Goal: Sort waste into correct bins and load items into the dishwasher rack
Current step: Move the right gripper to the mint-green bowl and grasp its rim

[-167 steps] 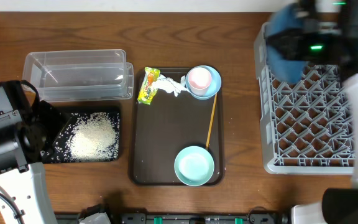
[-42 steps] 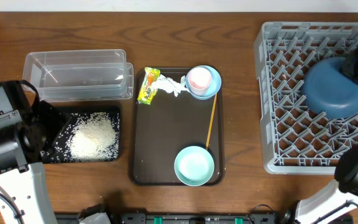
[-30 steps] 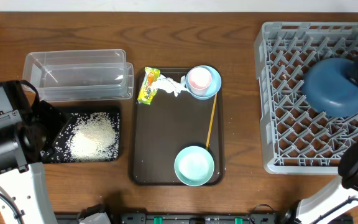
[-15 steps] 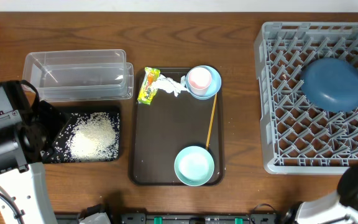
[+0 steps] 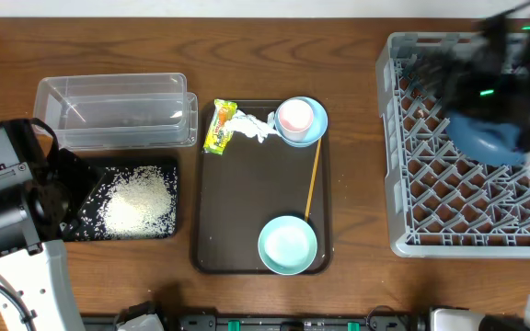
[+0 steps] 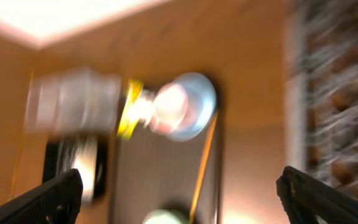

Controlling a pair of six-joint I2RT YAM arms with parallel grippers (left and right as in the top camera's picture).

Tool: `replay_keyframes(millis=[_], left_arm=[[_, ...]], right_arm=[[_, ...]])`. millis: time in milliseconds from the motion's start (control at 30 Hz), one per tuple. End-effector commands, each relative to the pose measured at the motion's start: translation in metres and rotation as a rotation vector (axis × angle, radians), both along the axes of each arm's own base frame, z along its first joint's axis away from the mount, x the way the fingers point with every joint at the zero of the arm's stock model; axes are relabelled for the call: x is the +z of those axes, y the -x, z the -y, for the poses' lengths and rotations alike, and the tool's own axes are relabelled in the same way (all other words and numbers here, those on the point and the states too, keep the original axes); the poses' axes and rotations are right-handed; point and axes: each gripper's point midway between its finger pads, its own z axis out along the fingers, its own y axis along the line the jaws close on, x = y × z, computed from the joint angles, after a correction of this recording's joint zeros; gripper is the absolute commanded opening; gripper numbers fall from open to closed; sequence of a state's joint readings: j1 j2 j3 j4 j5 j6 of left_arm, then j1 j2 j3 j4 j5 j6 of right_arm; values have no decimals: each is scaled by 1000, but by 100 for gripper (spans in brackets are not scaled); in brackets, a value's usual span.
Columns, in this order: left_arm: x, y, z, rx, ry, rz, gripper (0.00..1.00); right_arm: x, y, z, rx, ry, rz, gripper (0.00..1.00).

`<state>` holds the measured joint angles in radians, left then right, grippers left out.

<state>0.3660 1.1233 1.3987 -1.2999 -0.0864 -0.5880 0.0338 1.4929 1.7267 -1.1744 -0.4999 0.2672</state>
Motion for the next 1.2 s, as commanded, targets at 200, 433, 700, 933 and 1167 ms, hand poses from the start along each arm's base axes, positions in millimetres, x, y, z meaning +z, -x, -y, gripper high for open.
replay_keyframes(millis=[200,433,700,933,1167], left_arm=[[5,1,-5,22,-17,7,92],[5,1,-5,22,-17,7,92],[5,1,-5,22,-17,7,92],[5,1,-5,22,-18,7,92],[5,1,-5,22,-17,7,92]], right_arm=[[-95,100,-123,350,175,-337,99],[-154,158,-182,452,324,-339,93],[-216,181,-206,445,543,-318,86],[-262,195,-213,435,641,-396,60],[-278,198,-215,419,649,-434,42]])
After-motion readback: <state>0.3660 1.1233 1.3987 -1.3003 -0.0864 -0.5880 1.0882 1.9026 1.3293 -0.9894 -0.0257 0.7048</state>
